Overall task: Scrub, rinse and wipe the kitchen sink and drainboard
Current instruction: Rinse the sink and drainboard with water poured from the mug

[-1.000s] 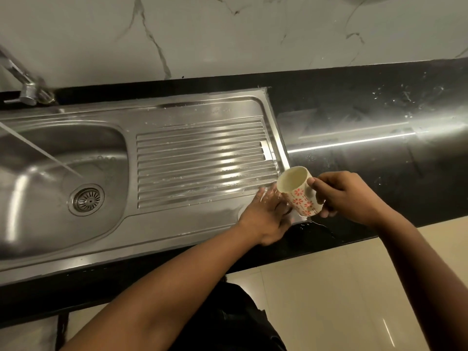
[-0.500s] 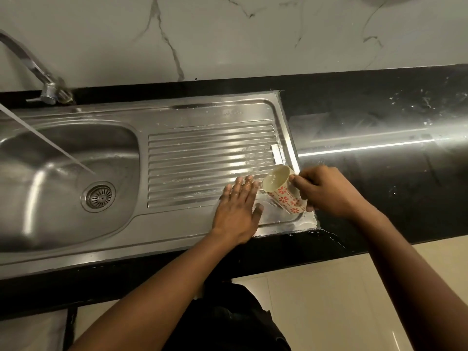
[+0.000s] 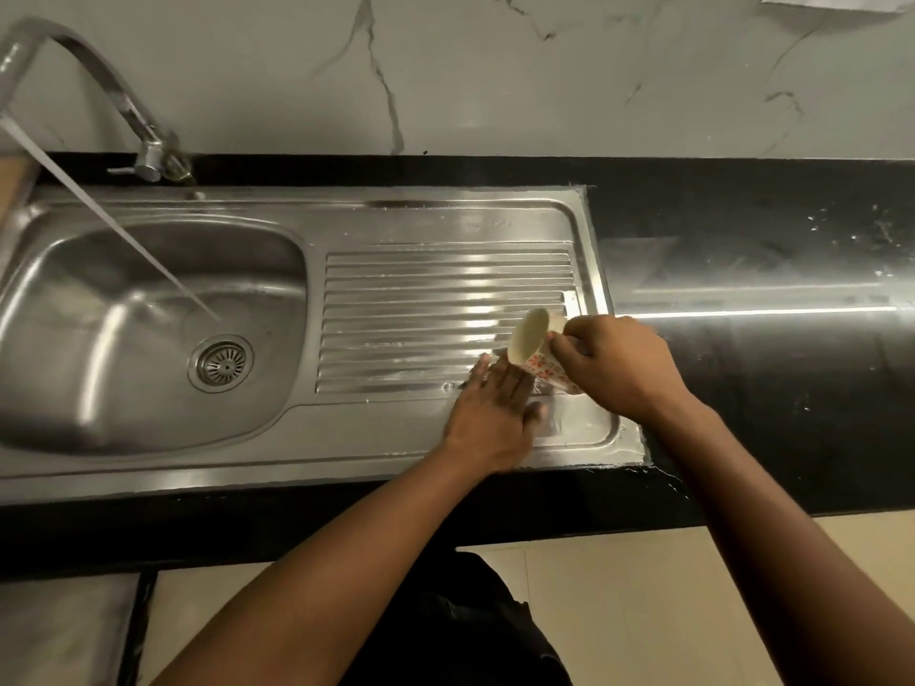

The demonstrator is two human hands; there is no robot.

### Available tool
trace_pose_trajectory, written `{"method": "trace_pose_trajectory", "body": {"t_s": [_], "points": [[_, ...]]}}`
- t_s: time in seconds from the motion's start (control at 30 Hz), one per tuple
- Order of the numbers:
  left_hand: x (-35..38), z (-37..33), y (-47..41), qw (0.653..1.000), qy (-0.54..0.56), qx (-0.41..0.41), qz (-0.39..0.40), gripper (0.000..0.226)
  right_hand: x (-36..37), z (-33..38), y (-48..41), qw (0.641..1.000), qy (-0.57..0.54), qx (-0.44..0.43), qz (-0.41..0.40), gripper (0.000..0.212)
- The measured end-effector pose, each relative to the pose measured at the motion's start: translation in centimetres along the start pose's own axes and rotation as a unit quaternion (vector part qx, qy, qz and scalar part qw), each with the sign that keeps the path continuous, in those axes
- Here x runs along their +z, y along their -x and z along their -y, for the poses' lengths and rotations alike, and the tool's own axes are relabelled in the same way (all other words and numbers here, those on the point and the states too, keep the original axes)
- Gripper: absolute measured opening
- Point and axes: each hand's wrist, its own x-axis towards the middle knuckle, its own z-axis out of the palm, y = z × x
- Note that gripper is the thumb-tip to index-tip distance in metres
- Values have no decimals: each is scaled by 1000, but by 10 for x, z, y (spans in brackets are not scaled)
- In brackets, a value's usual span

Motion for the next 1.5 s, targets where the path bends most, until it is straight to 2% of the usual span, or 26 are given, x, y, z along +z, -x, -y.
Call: {"method": "trace_pose_trajectory", "body": {"t_s": [0.1, 0.17, 0.3, 0.37, 0.43, 0.53, 0.67, 0.77, 0.87, 1.0, 1.13, 1.23, 1.3, 1.37, 1.43, 1.5], "points": [[-1, 30, 27, 998, 0, -52, -32, 71, 7, 16, -6, 999, -5, -24, 24, 43], [-7, 47, 45, 995, 9, -96, -35, 73, 7, 19, -5, 998, -46, -15, 49, 43], [-12, 57, 58, 981, 27, -193, 9, 79, -2, 6, 5, 974, -201, 36, 95, 39], [-14, 45, 47, 975, 45, -215, 28, 84, -8, -4, 9, 965, -235, 73, 89, 37], [-15, 28, 26, 983, 43, -171, 51, 83, -14, -13, 10, 969, -218, 92, 74, 35], [-14, 6, -8, 995, 15, -68, 74, 80, -17, -21, 8, 984, -136, 95, 61, 38], [-18, -10, -31, 995, 4, -17, 96, 76, -14, -22, 0, 993, -36, 109, 17, 41], [-21, -2, -25, 997, 4, -12, 73, 70, -7, -12, -9, 996, 7, 85, 1, 41], [-18, 19, -3, 998, 7, -47, 48, 70, 0, 1, -15, 998, 18, 53, 16, 42], [-16, 64, 44, 989, 28, -141, 18, 74, 4, 11, -14, 999, 13, 10, 51, 45], [-27, 106, 83, 971, 27, -236, 39, 78, -7, 6, -9, 991, -96, 18, 91, 39], [-33, 111, 92, 960, 38, -274, 52, 81, -20, 1, -3, 982, -157, 40, 101, 37], [-35, 98, 90, 964, 42, -257, 50, 82, -27, -1, -1, 981, -161, 50, 99, 34], [-32, 77, 84, 981, 37, -184, 53, 80, -29, 0, 0, 985, -132, 49, 95, 32], [-26, 54, 75, 993, 36, -92, 69, 77, -26, 4, -3, 994, -61, 33, 87, 34], [-19, 39, 67, 995, 34, -38, 85, 75, -19, 13, -5, 997, 11, 9, 79, 38]]}}
